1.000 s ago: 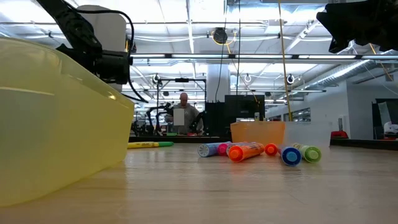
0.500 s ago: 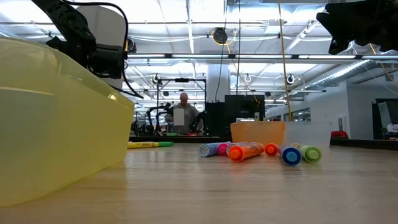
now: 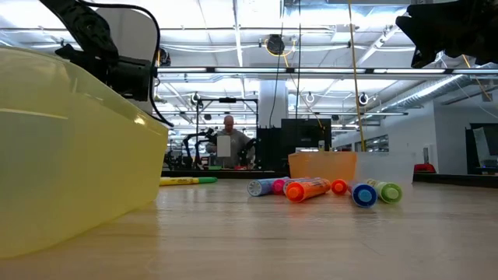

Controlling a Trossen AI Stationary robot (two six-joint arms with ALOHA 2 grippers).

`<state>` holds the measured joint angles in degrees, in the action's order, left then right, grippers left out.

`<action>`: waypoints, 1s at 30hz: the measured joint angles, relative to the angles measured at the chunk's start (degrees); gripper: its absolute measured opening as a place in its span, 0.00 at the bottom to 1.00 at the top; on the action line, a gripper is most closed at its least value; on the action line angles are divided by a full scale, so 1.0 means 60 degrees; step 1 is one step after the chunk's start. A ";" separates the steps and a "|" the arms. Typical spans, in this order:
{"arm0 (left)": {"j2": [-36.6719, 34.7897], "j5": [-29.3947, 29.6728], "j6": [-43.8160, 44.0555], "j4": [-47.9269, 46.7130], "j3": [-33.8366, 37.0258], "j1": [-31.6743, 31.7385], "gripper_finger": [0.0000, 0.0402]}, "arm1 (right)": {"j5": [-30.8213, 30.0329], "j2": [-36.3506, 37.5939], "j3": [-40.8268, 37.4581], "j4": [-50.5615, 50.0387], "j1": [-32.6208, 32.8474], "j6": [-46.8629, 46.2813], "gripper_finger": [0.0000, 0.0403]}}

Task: Pick & Place Markers
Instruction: Put the brown marker pen into the transparent bin

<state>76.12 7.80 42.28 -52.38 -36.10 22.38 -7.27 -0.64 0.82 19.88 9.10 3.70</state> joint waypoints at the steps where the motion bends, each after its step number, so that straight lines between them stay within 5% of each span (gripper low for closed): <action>1: 0.0000 -0.0012 -0.0017 -0.0001 0.0000 0.0001 0.40 | 0.0000 -0.0001 -0.0003 0.0000 0.0000 0.0000 0.29; 30: -0.0011 -0.0324 -0.0554 0.0560 0.0200 0.0006 0.37 | -0.0008 0.0000 -0.0001 0.0000 0.0000 0.0004 0.29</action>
<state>76.05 5.85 38.96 -49.02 -34.90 22.41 -7.32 -0.64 0.81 19.88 9.10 3.73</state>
